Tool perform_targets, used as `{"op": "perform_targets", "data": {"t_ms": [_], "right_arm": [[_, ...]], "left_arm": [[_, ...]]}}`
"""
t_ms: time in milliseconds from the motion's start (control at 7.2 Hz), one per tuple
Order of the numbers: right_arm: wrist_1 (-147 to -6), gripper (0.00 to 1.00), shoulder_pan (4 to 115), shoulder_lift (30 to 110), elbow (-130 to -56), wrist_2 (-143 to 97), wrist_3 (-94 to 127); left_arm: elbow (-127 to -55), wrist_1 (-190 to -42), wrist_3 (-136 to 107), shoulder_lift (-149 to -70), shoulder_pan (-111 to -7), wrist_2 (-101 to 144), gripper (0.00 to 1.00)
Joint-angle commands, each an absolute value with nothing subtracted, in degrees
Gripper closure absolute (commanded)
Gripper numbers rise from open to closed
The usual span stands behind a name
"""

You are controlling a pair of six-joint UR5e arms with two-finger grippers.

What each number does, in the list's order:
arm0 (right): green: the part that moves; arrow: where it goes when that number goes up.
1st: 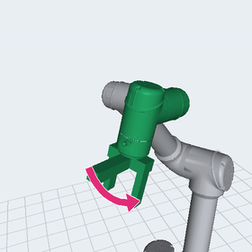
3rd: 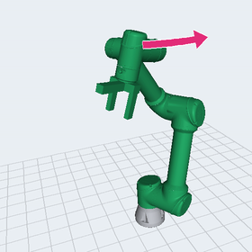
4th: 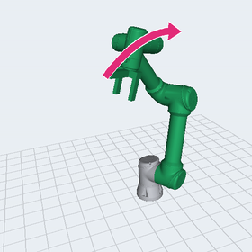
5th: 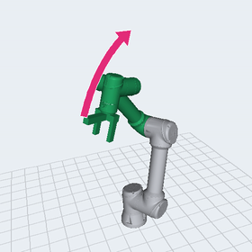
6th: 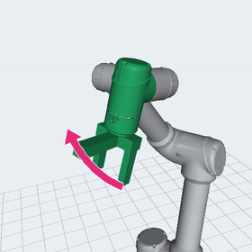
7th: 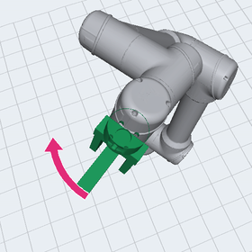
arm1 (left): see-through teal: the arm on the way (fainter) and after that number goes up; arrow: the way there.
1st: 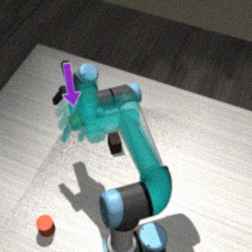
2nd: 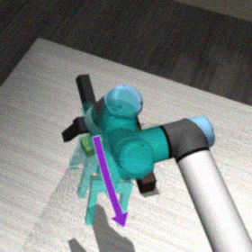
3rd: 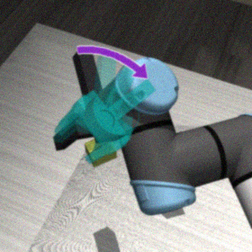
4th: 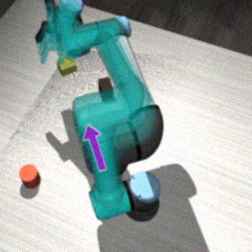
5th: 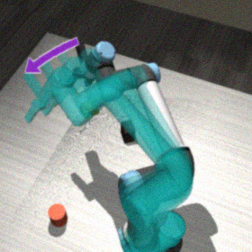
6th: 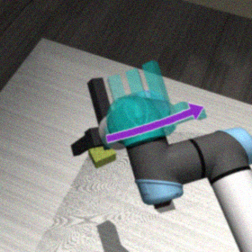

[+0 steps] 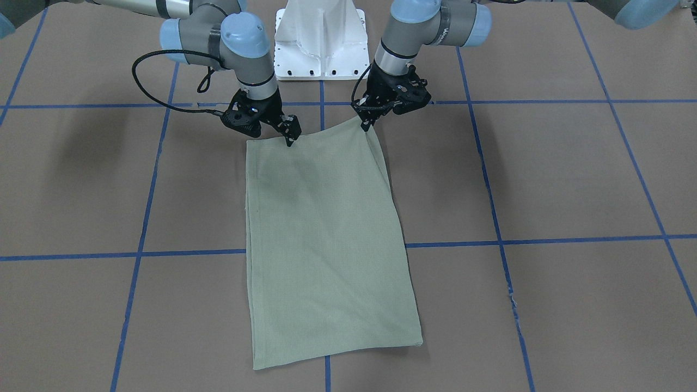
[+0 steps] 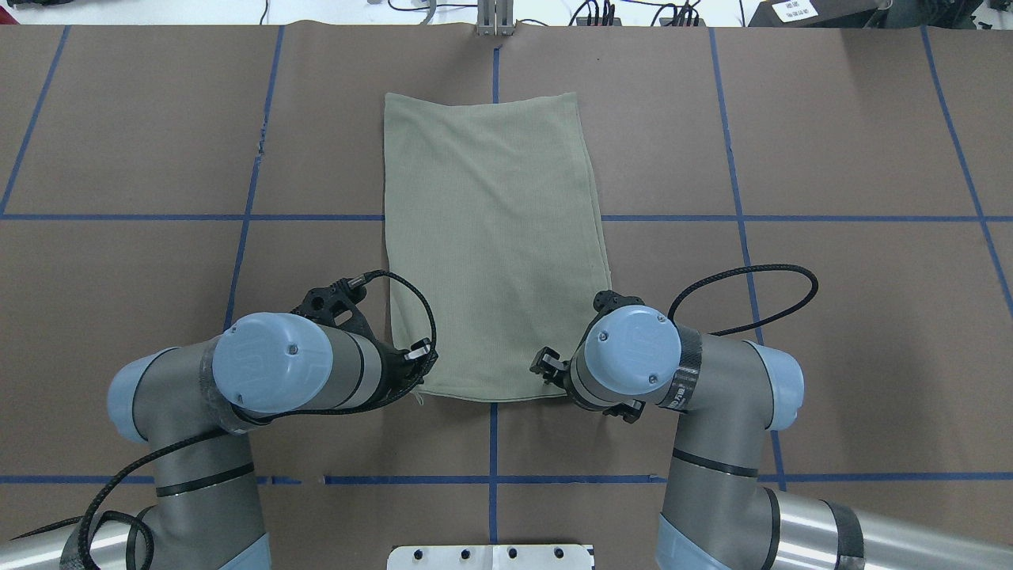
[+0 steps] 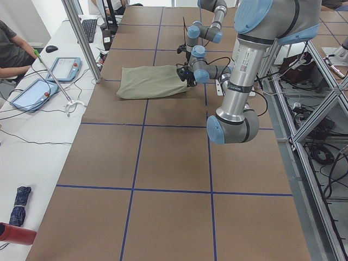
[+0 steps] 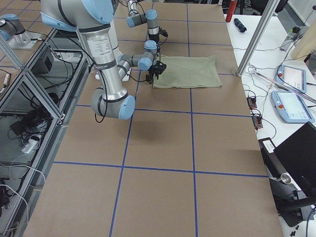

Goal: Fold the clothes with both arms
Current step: 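Lower both grippers and grasp the shirt's nearer corners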

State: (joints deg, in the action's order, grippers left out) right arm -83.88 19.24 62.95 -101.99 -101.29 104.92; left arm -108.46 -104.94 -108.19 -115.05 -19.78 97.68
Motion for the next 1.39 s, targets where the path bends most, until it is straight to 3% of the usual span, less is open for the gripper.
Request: {"op": "perform_targets", "data": {"t_ms": [0, 278, 556, 973, 1250], "right_arm": [[-84.02, 0.46, 19.16, 62.93, -101.95, -101.25, 104.94], [-83.94, 0.83, 19.25, 62.93, -101.87, -101.34, 104.94], [-84.02, 1.00, 19.25, 62.84, -101.95, -101.25, 105.12], [-83.50, 1.00, 19.69, 62.58, -102.65, -101.16, 108.63], [-84.28, 1.00, 20.12, 63.71, -107.37, -101.69, 108.63]], "left_arm": [[-108.46, -104.94, -108.19, -115.05, -19.78, 97.65, 1.00], [-108.46, -104.94, -108.19, -115.05, -19.78, 97.65, 1.00], [-108.46, -104.94, -108.19, -115.05, -19.78, 97.65, 1.00], [-108.46, -104.94, -108.11, -115.31, -19.78, 97.65, 1.00], [-110.81, -104.51, -108.19, -114.70, -18.12, 97.47, 1.00]]}}
